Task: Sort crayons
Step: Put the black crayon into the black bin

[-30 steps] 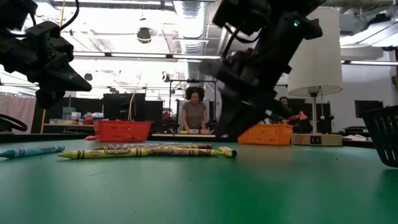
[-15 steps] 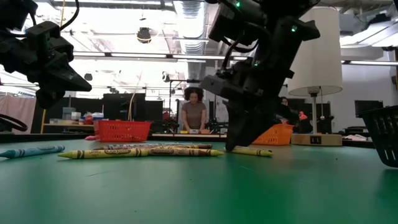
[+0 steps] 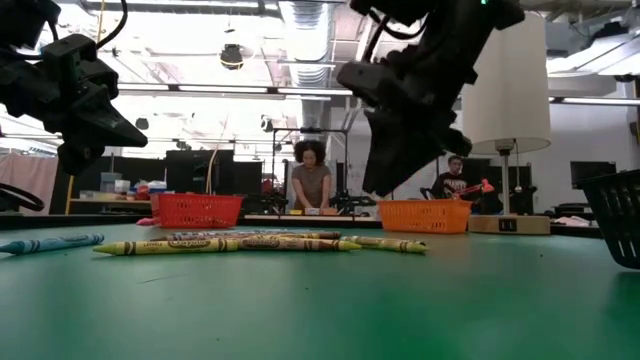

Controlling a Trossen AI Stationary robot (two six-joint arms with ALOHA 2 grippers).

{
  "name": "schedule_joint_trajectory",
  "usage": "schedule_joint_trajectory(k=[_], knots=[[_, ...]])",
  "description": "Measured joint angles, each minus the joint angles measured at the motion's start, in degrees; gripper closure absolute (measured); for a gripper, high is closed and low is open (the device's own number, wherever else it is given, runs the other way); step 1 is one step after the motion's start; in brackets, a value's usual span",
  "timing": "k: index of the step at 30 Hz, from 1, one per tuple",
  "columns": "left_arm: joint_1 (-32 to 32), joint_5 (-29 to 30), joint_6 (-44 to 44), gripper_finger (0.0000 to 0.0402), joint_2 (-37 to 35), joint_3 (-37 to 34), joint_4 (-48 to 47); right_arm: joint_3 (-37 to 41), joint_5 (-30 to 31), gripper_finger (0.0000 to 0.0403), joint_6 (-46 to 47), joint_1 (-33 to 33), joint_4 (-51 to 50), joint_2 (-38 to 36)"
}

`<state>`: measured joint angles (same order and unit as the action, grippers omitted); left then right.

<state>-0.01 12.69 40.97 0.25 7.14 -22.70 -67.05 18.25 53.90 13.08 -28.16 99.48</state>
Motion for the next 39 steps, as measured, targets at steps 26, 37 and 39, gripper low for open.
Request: schedule_joint_trajectory(k=[26,37,39], knots=[[0.00,1.27,-0.90,0.0401,0.02,0.00,0.09,3.21,-5.74,0.0305,-6.51,0.18,2.18,3.89],[0.00,1.27,-0.87,0.0401,0.02,0.00,0.11,3.34,-4.67,0.0305,-7.46,-0.15,3.64,3.45],[0.00,1.27,-0.87,0.0402,0.02,0.00,0.11,3.34,-4.65,0.0305,-7.46,-0.02,5.54,3.45]])
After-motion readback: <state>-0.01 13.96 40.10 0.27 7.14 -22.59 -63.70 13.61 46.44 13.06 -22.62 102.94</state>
